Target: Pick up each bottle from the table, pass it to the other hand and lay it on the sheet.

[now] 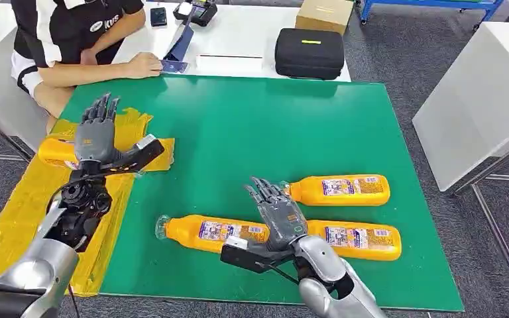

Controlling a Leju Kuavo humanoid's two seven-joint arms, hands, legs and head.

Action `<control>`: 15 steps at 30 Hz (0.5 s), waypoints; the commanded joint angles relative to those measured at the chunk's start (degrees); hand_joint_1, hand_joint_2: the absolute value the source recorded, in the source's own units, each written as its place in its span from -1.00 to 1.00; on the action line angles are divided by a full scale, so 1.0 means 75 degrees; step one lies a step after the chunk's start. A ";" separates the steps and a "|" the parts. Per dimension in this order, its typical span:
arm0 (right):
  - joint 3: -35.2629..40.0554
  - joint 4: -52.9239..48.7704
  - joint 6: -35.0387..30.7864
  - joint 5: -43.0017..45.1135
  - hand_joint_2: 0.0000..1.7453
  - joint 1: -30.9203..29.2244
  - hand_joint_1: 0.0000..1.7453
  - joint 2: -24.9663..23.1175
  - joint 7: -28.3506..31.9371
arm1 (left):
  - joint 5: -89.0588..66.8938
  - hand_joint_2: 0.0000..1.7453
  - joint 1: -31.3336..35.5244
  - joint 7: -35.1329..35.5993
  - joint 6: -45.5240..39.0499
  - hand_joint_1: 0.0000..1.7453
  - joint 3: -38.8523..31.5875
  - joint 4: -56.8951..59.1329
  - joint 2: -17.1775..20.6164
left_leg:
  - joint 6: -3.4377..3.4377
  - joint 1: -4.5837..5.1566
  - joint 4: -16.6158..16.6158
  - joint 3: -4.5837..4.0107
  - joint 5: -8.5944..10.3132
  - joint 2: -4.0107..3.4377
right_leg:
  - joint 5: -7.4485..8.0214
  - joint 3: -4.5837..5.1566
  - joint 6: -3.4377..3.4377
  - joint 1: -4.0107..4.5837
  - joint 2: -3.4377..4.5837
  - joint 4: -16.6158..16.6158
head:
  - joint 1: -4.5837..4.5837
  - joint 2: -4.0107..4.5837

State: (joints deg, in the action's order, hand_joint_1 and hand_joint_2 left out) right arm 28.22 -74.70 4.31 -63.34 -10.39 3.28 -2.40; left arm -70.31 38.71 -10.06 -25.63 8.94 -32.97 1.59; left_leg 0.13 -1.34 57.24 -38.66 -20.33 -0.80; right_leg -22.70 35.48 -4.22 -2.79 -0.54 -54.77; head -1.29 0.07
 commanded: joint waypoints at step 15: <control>0.0156 0.2673 -0.0205 -0.0171 1.00 -0.0561 -1.00 -0.0282 0.0137 | 0.3312 1.00 -0.1189 -0.1161 0.1160 -1.00 0.1335 -0.4295 -0.0516 | 0.0004 -0.0001 -0.0003 0.0029 -0.0015 0.0005 | -0.0011 -0.0028 0.0030 0.0006 0.0002 0.0005 | 0.0000 0.0000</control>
State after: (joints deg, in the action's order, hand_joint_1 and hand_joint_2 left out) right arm 29.07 -63.71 3.41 -64.17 -12.07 2.40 -2.27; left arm -50.24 31.75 -16.24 -17.73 14.71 -57.86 -2.43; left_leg 0.12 -1.34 57.23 -38.66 -20.33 -0.81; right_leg -22.69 35.48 -4.22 -2.79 -0.53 -54.76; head -1.29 0.07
